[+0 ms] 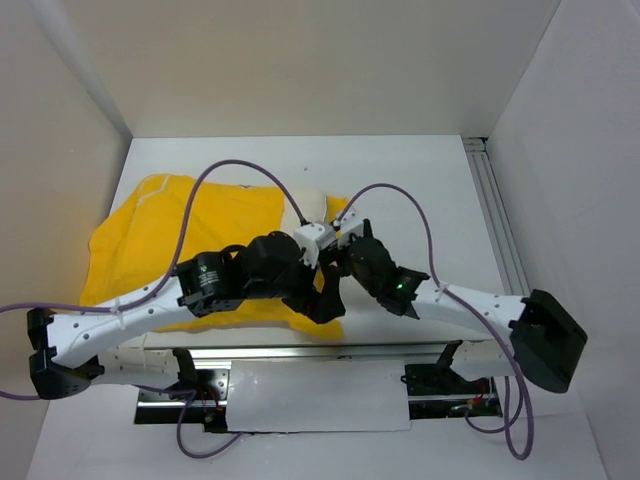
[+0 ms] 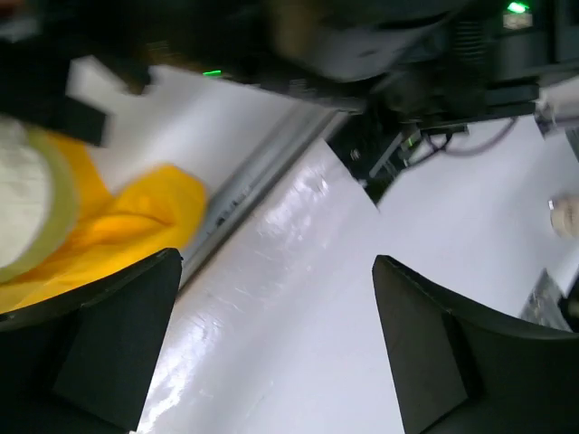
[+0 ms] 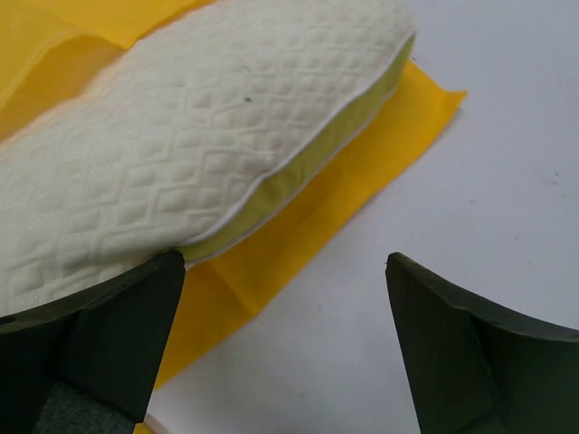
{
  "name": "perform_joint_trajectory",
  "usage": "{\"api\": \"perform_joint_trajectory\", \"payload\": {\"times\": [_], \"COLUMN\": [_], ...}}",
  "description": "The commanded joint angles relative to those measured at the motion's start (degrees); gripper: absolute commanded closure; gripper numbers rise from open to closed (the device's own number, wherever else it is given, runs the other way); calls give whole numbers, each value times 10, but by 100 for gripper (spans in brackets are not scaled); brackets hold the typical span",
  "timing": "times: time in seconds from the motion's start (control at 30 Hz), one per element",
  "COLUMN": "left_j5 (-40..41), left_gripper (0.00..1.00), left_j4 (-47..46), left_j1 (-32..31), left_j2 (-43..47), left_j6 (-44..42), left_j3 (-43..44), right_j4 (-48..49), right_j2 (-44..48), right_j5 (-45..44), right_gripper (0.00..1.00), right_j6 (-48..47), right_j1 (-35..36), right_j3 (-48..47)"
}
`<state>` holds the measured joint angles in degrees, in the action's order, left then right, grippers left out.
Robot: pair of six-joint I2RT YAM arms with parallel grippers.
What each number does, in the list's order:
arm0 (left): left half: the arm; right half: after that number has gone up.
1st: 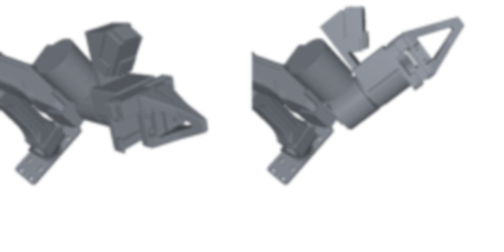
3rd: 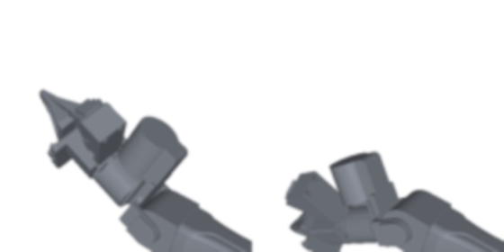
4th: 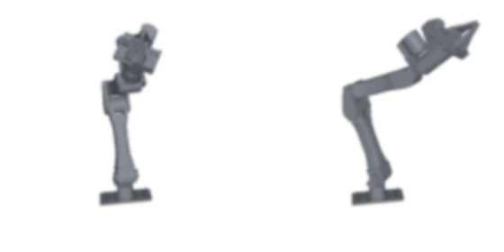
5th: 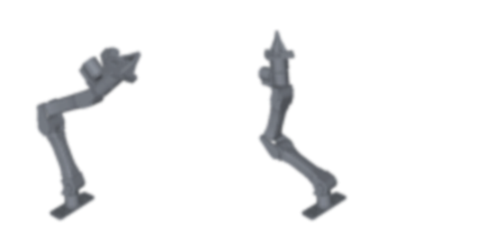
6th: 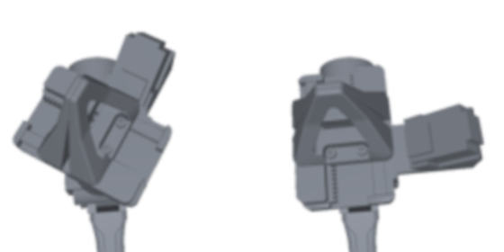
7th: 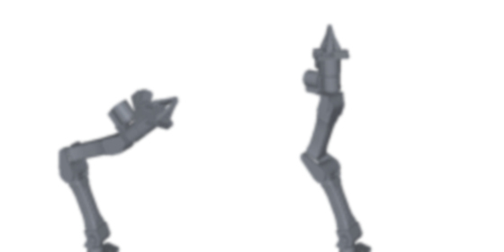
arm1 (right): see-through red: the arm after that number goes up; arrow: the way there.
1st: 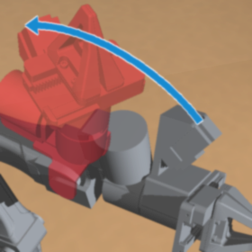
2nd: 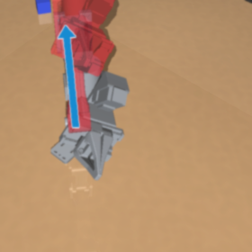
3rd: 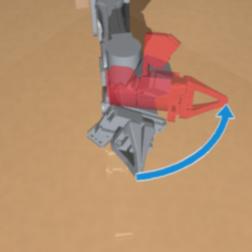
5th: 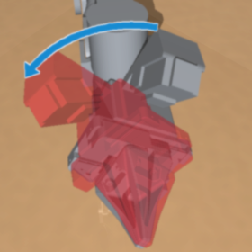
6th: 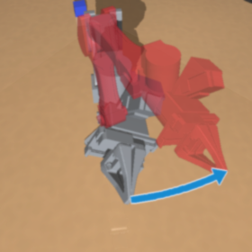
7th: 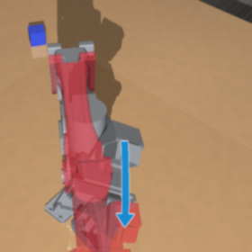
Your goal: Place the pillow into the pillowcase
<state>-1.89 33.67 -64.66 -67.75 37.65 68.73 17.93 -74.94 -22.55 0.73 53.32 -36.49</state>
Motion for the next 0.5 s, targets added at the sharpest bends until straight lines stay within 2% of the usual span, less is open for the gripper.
{"api": "perform_joint_trajectory", "payload": {"times": [0.0, 0.07, 0.13, 0.17, 0.27, 0.4, 0.47], "left_j5": [120, 154, 154, 160, 154, 137, 125], "left_gripper": [0, 0, 0, 0, 3, 3, 3], "left_j4": [62, 95, 100, 108, 108, 99, 99], "left_j1": [-1, 37, 87, 142, 241, 303, 320], "left_j2": [19, 6, -25, -38, -110, -224, -274], "left_j6": [3, 13, 5, 5, -10, -54, -78], "left_j3": [65, 91, 103, 103, 133, 203, 235], "right_j4": [-150, -176, -181, -181, -188, -132, -123], "right_j2": [82, 118, 124, 124, 86, 3, -34], "right_j5": [43, 58, 81, 90, 142, 252, 267], "right_gripper": [0, 0, 0, 0, 0, 0, 0], "right_j6": [89, 116, 125, 135, 167, 190, 214], "right_j1": [-43, -68, -113, -128, -180, -222, -233], "right_j3": [-28, -22, -31, -38, -74, -125, -168]}}
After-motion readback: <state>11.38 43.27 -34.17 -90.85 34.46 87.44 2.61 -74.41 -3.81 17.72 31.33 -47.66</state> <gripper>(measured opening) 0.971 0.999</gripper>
